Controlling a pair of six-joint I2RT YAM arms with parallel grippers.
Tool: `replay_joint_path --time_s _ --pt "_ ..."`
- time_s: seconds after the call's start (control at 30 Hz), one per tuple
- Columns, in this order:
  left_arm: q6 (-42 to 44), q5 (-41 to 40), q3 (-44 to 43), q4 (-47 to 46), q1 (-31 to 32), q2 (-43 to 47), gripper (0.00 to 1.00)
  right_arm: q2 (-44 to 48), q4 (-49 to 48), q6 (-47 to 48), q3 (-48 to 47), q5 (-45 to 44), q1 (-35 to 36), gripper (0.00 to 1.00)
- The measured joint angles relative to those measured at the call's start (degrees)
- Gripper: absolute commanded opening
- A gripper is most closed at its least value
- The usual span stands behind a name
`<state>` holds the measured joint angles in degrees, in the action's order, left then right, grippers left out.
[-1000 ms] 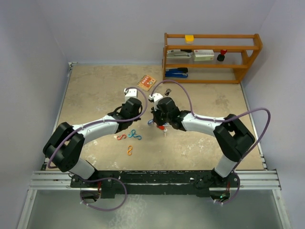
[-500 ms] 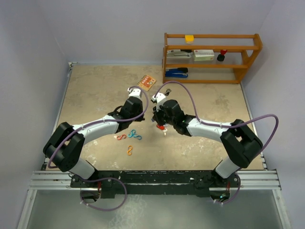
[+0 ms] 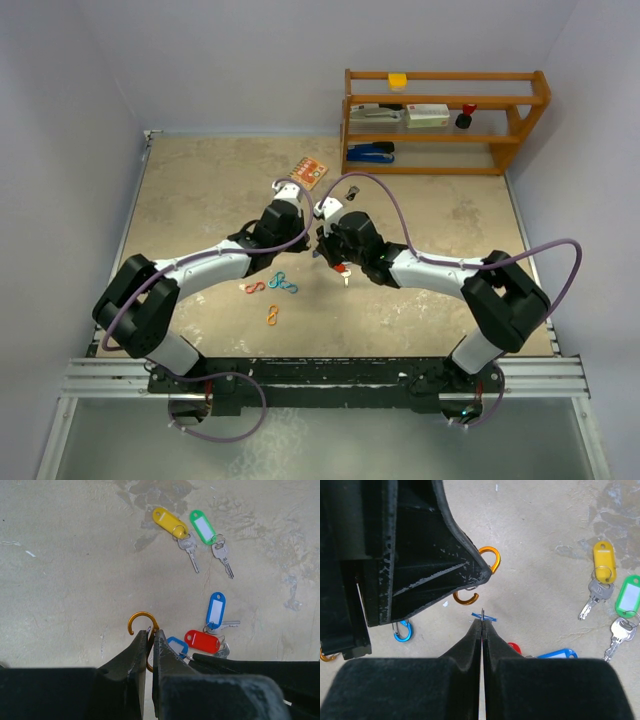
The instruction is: Put the keys on the keyring
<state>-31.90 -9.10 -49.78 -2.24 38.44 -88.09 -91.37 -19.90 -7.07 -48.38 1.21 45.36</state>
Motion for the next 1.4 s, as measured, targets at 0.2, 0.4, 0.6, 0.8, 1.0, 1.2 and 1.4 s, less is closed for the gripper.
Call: replay_joint_path --time_s 0.2,0.4,0.6,0.8,1.0,1.2,1.4 --pt "0.00 1.29 -0.04 -0.28 0.11 -0.26 0.00 -0.11 -0.15 0.24 0.00 -0.02 0.39 0.00" --pt "0.04 2.54 -0.04 -0.28 0.39 -0.31 0.00 -0.11 -0.17 0.44 0.00 -0.17 0.39 0.00" --pt "0.11 3.50 -0.04 -0.26 0.50 -0.31 0.00 -0.11 -0.20 0.83 0.00 -0.22 0.42 0.00" --pt "1.01 4.31 -0.04 -0.26 0.61 -0.42 0.00 -0.11 -0.20 1.16 0.00 -0.22 0.46 0.00" --pt "1.38 4.61 -0.04 -0.26 0.63 -1.05 0.00 -0.11 -0.20 1.29 0.00 -0.20 0.50 0.00" --pt "1.53 4.50 -0.04 -0.26 0.63 -1.05 0.00 -0.11 -0.20 1.33 0.00 -0.09 0.50 0.00" --pt "1.53 4.37 -0.17 -0.26 0.66 -1.05 0.00 -0.11 -0.17 1.51 0.00 0.02 0.68 0.00"
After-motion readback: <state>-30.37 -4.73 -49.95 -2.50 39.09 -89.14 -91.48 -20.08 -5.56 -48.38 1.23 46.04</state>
